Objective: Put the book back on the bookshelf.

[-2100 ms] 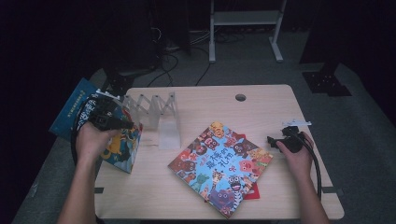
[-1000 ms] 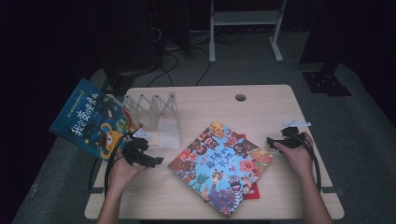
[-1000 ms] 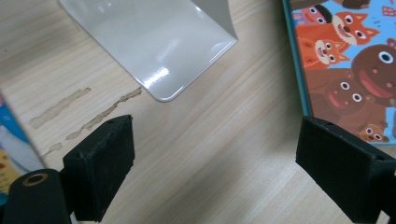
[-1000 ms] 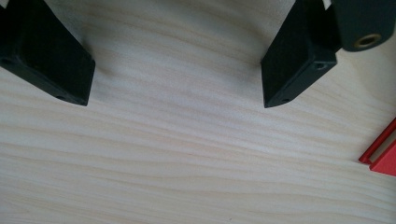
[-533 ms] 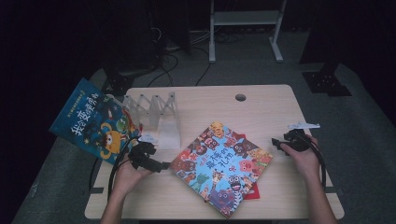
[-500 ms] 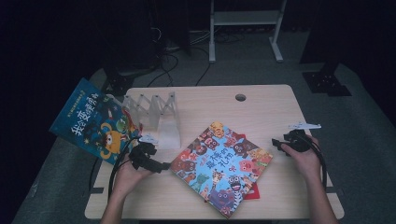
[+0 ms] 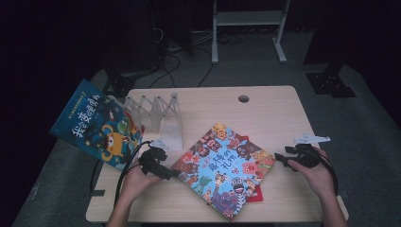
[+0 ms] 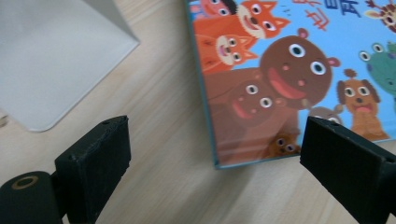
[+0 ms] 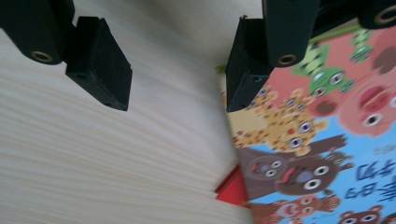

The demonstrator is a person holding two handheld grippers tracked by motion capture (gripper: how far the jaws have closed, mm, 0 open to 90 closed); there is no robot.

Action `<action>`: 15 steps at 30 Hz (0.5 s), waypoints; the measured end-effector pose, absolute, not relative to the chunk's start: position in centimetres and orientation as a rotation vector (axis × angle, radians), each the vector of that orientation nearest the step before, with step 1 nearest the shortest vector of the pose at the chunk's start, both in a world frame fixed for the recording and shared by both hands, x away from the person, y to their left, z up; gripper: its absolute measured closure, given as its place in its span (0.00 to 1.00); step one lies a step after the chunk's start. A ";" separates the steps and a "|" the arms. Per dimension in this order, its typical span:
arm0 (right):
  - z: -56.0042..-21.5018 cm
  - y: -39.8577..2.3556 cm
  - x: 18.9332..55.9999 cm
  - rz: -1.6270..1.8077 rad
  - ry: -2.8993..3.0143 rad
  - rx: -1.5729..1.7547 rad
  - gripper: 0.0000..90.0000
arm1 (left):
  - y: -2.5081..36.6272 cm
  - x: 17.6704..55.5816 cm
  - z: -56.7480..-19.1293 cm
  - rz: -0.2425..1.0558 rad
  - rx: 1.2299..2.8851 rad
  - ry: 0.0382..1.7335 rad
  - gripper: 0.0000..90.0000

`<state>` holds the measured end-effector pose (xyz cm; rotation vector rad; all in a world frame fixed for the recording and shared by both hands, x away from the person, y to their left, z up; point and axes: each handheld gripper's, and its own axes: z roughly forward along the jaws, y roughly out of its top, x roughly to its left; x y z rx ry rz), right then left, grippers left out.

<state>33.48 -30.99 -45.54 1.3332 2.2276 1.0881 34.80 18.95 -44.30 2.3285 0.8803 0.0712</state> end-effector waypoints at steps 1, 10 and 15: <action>-45.6 -31.0 33.2 1.092 2.234 1.322 0.44 | 18.8 34.8 -44.3 0.064 2.334 0.871 0.09; -46.1 -30.7 32.7 1.091 2.264 1.307 0.43 | 17.4 34.3 -44.3 -0.020 2.362 0.797 0.11; -46.2 -30.8 32.9 1.100 2.266 1.312 0.43 | 16.7 34.1 -44.3 -0.034 2.376 0.780 0.11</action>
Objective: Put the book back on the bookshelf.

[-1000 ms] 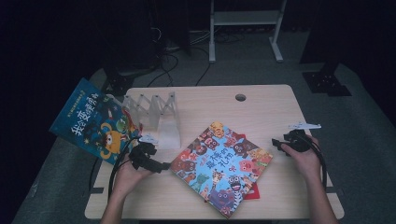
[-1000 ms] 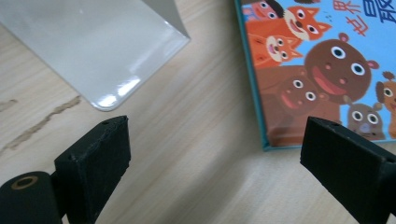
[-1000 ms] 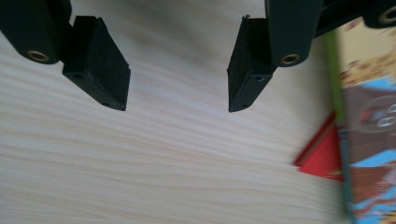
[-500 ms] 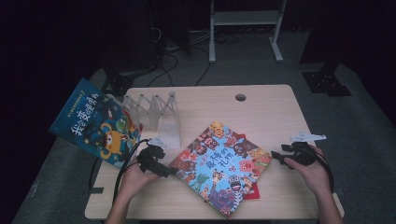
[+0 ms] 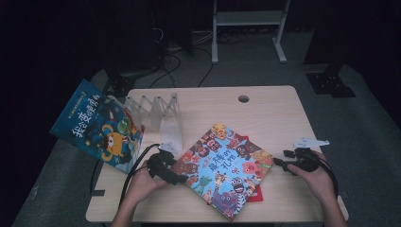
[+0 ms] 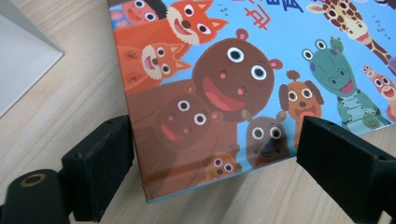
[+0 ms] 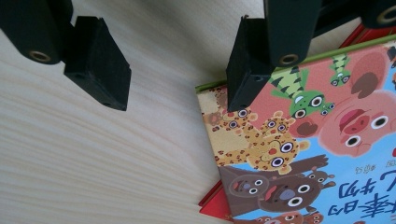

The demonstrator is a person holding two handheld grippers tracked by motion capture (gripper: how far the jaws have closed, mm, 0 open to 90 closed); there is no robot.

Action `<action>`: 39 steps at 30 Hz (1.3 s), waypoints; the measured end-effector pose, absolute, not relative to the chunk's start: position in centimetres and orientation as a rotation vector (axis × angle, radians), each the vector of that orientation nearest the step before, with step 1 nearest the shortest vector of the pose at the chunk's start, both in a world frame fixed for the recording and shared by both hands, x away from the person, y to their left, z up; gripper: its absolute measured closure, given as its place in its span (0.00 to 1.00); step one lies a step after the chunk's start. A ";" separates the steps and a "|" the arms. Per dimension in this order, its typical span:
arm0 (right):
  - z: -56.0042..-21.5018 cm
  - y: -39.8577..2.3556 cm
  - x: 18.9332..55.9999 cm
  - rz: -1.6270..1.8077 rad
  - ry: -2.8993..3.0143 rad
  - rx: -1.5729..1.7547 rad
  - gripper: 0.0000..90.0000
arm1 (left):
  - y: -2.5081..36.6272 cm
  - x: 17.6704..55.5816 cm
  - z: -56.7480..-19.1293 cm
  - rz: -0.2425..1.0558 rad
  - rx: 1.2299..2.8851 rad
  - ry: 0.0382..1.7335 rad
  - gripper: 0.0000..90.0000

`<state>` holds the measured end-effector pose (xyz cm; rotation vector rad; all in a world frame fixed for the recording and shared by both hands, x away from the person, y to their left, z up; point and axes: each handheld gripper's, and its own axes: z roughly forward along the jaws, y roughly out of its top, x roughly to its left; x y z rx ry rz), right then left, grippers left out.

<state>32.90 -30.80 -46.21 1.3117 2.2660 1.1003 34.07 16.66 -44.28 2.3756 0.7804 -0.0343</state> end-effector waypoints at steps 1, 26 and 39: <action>-46.2 -30.8 33.0 1.100 2.263 1.307 0.44 | 16.6 34.0 -44.2 -0.032 2.382 0.779 0.11; -45.9 -27.2 37.0 1.209 2.375 1.171 0.42 | 16.2 34.0 -44.4 -0.056 2.385 0.767 0.11; -46.5 -26.1 37.8 1.294 2.410 1.144 0.42 | 16.2 34.0 -44.4 -0.062 2.383 0.776 0.11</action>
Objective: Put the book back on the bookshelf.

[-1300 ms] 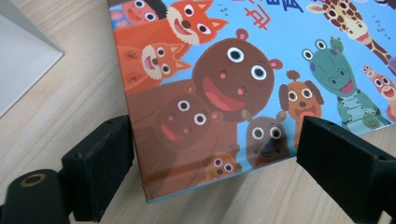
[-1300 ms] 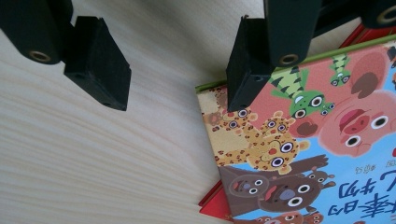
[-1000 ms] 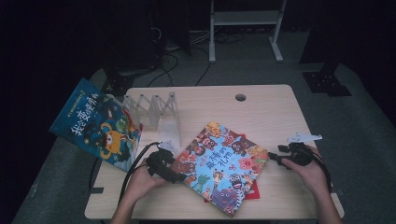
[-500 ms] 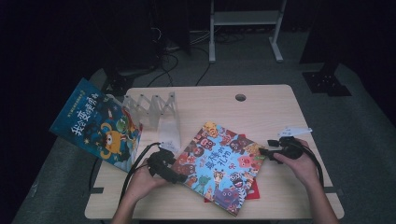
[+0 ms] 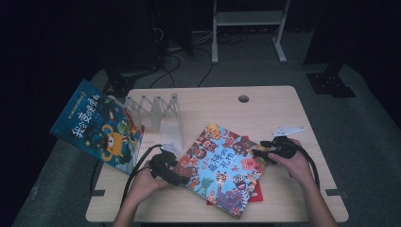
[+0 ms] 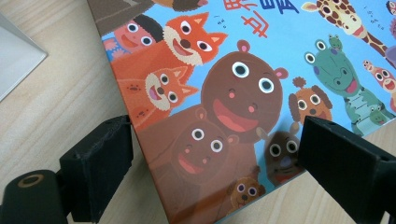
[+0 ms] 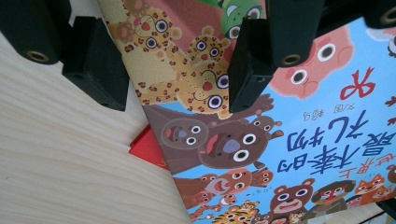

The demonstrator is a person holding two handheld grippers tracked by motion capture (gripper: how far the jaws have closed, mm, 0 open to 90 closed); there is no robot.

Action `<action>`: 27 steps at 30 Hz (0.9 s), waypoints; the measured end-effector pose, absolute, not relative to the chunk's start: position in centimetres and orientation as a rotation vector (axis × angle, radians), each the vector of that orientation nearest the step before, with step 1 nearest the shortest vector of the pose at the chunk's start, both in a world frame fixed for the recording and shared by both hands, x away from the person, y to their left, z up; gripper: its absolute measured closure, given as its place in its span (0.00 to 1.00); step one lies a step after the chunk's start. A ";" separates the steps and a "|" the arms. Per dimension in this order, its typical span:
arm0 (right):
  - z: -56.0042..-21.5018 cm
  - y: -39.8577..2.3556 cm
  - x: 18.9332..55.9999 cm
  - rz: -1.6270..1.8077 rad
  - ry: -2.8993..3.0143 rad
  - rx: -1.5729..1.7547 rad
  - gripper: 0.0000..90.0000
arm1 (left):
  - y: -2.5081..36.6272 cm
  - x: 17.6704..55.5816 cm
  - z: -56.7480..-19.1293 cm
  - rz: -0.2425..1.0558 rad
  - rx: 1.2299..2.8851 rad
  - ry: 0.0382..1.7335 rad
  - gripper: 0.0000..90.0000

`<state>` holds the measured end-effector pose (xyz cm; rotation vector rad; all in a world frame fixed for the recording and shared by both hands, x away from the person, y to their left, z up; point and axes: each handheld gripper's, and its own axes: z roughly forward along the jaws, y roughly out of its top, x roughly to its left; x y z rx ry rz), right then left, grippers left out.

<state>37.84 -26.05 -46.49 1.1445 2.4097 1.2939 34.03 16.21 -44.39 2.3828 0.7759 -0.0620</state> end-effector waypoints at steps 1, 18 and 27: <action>-46.5 -26.0 37.8 1.294 2.405 1.147 0.42 | 16.2 34.0 -44.4 -0.062 2.382 0.776 0.11; -46.4 -23.8 36.2 1.311 2.441 1.058 0.43 | 17.0 34.0 -44.3 -0.037 2.368 0.807 0.10; -46.3 -22.5 34.9 1.313 2.474 1.008 0.44 | 17.3 34.2 -44.3 -0.032 2.374 0.809 0.10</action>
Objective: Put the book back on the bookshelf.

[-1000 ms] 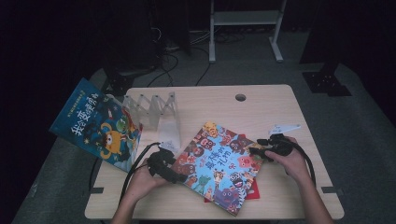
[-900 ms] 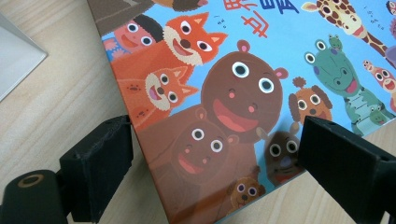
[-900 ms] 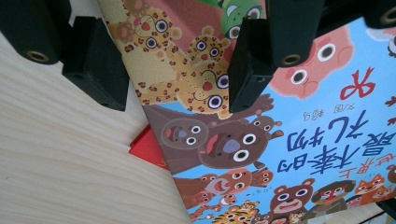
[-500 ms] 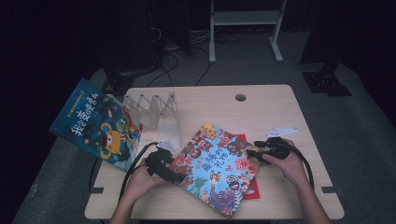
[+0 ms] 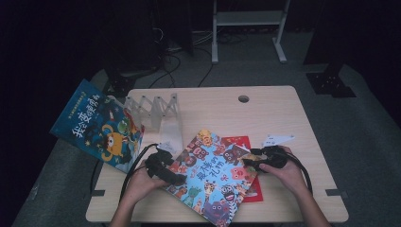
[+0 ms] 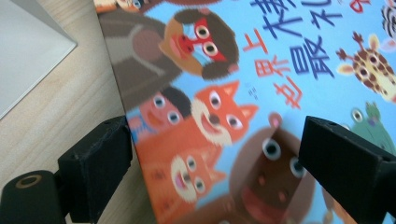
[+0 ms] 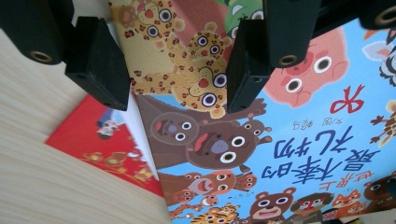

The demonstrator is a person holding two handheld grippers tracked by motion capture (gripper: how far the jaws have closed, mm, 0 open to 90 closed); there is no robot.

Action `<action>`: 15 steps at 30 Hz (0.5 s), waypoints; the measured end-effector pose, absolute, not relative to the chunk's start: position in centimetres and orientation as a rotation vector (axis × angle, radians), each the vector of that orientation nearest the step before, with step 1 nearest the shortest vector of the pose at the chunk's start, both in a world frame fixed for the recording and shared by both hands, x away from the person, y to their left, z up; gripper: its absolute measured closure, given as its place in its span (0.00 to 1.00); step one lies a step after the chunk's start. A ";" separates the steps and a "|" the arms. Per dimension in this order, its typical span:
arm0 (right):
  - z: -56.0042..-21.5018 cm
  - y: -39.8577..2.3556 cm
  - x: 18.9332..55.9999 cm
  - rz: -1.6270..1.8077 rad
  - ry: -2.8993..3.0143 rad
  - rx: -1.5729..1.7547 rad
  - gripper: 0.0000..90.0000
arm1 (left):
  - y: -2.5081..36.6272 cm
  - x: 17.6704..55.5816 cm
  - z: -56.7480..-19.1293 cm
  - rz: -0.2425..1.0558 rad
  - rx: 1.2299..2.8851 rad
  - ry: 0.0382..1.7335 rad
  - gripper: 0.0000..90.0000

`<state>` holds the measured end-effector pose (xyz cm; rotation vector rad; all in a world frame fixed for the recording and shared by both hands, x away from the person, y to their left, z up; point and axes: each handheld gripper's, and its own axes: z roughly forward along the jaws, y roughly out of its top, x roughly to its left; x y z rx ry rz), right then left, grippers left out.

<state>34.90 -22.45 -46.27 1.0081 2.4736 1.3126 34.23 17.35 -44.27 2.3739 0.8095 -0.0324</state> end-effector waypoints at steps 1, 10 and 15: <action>-46.3 -22.3 34.8 1.310 2.477 0.997 0.44 | 17.4 34.2 -44.3 -0.033 2.372 0.815 0.10; -46.3 -22.1 34.4 1.321 2.467 0.997 0.44 | 17.4 35.1 -44.6 -0.082 2.347 0.821 0.10; -46.3 -22.1 34.5 1.323 2.471 0.997 0.44 | 17.0 36.2 -44.8 -0.103 2.330 0.819 0.10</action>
